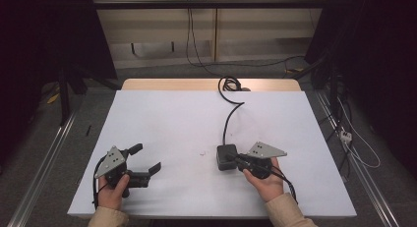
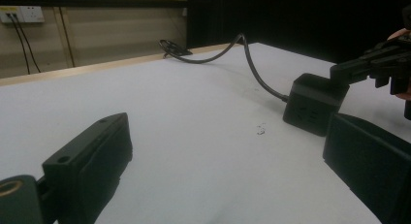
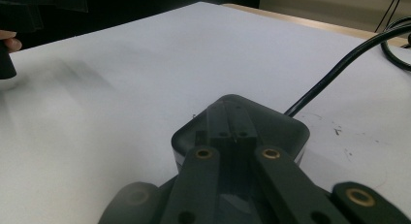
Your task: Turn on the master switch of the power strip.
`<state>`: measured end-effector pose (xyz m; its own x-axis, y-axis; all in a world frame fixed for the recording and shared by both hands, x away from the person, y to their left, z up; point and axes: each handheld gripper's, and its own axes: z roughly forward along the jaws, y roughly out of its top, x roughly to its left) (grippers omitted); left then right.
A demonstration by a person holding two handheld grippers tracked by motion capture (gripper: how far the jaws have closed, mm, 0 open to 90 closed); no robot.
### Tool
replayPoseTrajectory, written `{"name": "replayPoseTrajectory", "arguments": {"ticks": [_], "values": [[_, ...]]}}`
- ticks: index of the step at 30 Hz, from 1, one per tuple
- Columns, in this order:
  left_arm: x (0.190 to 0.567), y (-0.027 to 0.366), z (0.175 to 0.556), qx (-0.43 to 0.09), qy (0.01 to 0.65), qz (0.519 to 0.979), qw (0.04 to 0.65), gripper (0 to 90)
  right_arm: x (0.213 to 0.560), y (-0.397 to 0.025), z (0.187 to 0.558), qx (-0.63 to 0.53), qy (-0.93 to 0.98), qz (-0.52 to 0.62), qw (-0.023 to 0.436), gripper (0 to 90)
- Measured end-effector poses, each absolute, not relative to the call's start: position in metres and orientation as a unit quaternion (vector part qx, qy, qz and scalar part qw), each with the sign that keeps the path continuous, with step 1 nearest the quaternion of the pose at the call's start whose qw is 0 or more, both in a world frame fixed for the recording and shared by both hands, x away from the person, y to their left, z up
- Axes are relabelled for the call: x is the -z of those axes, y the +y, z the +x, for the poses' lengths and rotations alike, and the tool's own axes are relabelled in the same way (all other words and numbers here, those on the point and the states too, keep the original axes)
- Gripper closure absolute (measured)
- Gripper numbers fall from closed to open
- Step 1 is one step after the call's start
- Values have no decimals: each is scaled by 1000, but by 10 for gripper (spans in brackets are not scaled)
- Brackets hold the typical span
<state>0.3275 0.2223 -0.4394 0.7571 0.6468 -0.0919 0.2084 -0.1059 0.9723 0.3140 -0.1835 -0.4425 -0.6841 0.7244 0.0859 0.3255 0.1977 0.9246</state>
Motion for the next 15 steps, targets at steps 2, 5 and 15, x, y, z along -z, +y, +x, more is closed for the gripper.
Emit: {"name": "replayPoseTrajectory", "arguments": {"ticks": [2,5,15], "values": [[439,222,328,-183,296,721,599,32,442,-183,314,-528,750,350,189,900],[440,222,328,-183,296,721,599,32,442,-183,314,-527,751,349,191,900],[440,222,327,-184,297,721,598,32,442,-182,313,-523,754,346,195,900]]}}
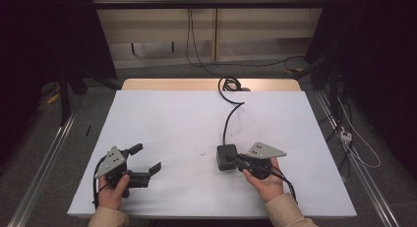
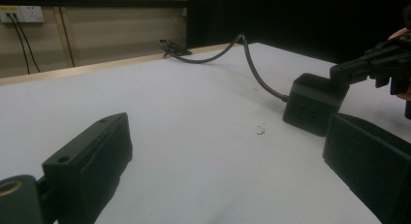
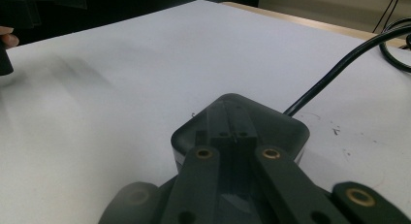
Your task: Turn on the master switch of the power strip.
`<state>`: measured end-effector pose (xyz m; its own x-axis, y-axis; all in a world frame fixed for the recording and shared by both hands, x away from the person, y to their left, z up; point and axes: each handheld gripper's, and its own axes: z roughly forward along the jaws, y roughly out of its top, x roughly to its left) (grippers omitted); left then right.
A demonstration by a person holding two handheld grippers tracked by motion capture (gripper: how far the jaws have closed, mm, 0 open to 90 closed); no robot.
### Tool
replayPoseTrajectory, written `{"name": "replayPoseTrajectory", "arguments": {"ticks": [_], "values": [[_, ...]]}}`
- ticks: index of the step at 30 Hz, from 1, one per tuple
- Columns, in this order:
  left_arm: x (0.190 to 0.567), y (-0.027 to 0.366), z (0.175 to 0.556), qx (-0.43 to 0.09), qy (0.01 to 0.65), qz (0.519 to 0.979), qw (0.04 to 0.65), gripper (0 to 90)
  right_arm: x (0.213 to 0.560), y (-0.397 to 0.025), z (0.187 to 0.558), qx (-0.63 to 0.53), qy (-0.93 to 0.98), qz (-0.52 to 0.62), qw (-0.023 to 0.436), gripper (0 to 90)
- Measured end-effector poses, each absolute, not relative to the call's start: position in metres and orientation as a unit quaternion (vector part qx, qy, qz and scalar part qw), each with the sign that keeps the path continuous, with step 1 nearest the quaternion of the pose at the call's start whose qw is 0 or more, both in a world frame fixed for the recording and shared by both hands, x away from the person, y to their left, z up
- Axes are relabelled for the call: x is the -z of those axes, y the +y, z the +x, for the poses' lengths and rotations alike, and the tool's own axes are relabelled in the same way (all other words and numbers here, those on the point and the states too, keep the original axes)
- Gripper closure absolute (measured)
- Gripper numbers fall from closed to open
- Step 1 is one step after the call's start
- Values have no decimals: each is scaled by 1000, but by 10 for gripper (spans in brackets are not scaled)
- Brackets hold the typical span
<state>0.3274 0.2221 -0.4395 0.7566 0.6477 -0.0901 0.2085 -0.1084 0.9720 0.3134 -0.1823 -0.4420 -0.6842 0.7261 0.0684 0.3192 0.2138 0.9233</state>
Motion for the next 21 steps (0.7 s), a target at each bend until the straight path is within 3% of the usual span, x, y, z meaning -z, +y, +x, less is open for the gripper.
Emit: {"name": "replayPoseTrajectory", "arguments": {"ticks": [21], "values": [[440,222,327,-183,297,720,600,32,442,-182,313,-519,756,347,196,900]]}}
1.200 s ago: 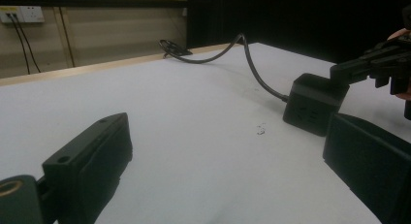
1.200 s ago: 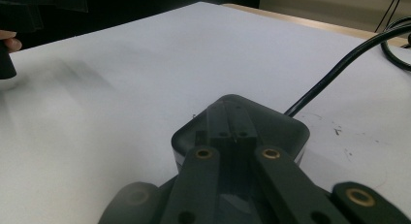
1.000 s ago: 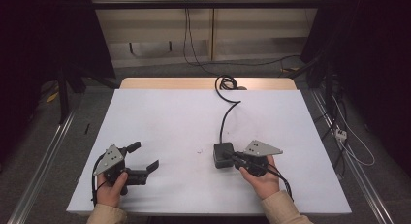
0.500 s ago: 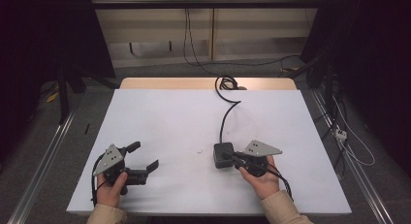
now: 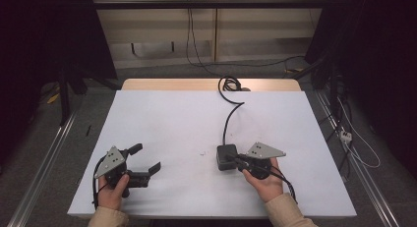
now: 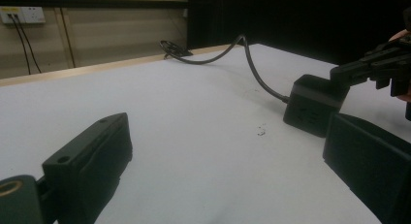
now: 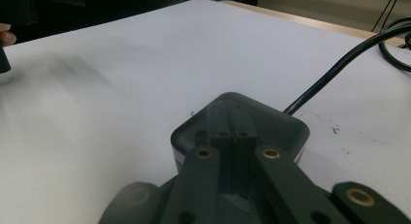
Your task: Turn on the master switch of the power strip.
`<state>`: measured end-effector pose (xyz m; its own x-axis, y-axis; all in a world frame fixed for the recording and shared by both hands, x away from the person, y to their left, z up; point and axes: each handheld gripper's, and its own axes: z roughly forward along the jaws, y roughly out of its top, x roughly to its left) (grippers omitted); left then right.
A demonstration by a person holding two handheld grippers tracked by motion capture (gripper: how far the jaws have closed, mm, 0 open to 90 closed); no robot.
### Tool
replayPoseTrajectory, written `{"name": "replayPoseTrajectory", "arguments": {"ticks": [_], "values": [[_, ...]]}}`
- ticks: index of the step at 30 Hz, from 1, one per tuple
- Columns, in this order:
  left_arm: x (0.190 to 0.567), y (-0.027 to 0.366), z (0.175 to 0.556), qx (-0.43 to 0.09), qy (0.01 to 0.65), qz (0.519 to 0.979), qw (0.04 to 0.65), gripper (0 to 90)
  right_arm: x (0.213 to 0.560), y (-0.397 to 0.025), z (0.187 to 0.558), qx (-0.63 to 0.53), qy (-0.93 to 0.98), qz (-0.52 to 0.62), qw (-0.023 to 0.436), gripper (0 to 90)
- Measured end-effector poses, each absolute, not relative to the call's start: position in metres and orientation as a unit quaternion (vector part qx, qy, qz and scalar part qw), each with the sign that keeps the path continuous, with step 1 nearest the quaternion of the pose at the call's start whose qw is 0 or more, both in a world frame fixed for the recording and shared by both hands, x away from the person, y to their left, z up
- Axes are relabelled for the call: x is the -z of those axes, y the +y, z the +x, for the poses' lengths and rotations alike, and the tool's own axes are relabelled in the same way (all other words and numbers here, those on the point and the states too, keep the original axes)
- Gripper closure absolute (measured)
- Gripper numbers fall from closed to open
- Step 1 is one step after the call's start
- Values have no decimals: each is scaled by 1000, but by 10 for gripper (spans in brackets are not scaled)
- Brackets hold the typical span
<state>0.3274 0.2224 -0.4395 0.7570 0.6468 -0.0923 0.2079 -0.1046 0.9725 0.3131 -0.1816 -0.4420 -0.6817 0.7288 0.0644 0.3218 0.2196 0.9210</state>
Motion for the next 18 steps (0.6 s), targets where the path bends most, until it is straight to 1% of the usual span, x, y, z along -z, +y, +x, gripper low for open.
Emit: {"name": "replayPoseTrajectory", "arguments": {"ticks": [18], "values": [[440,222,328,-181,294,723,599,32,442,-182,313,-521,755,344,200,900]]}}
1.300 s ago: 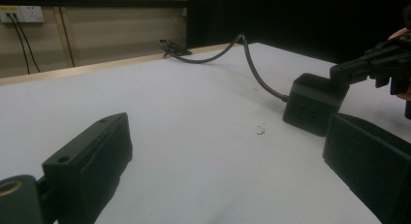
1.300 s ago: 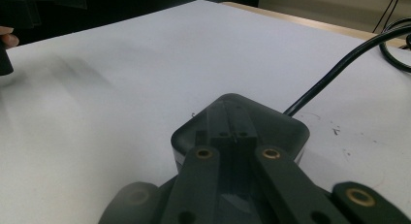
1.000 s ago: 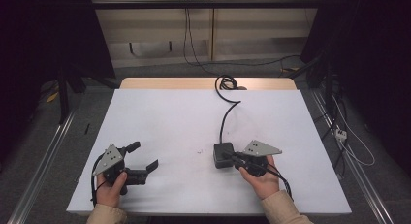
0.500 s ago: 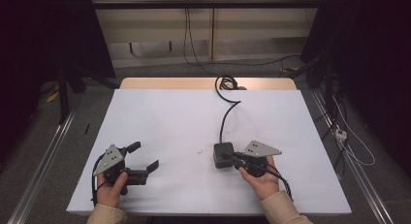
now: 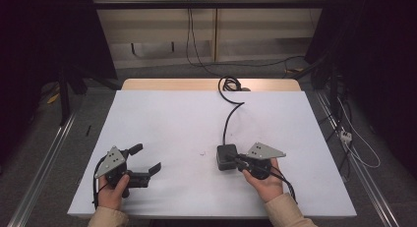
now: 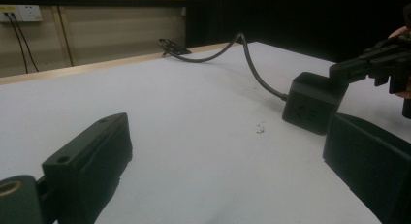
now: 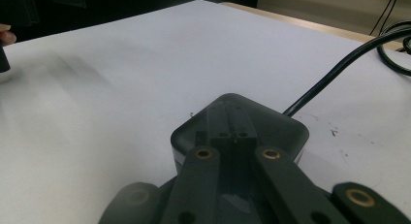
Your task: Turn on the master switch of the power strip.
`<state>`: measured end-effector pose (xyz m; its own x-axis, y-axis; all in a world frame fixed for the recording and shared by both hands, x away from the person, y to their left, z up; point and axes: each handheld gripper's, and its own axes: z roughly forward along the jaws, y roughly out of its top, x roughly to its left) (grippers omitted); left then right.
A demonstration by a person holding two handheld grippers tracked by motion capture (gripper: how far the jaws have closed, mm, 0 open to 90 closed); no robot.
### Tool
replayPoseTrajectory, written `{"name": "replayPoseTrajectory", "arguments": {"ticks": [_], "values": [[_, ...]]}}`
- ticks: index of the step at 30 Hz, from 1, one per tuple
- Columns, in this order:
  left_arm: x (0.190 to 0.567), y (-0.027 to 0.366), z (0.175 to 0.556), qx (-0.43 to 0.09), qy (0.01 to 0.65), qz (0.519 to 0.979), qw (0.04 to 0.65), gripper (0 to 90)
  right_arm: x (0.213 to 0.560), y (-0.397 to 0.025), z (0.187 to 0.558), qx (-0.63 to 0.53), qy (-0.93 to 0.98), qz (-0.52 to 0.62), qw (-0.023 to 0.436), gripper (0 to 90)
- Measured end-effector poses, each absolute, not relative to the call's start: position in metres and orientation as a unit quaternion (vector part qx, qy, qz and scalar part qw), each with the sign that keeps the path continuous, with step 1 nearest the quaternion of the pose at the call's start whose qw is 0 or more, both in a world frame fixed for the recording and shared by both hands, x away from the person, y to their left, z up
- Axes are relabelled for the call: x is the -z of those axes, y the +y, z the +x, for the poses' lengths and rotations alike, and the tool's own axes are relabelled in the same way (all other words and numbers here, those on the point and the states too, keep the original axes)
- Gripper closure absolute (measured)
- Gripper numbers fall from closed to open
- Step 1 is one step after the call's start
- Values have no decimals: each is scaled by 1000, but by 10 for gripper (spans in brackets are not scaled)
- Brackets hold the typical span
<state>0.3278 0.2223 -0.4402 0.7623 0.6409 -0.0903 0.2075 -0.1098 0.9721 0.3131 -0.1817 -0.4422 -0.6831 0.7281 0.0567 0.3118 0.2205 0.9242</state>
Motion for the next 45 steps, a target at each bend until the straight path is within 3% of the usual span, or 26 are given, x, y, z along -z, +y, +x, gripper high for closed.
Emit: {"name": "replayPoseTrajectory", "arguments": {"ticks": [17,45], "values": [[441,226,326,-184,299,721,598,32,440,-181,313,-538,748,335,198,899],[440,220,329,-181,294,720,602,32,438,-199,310,-554,724,365,190,375]]}}
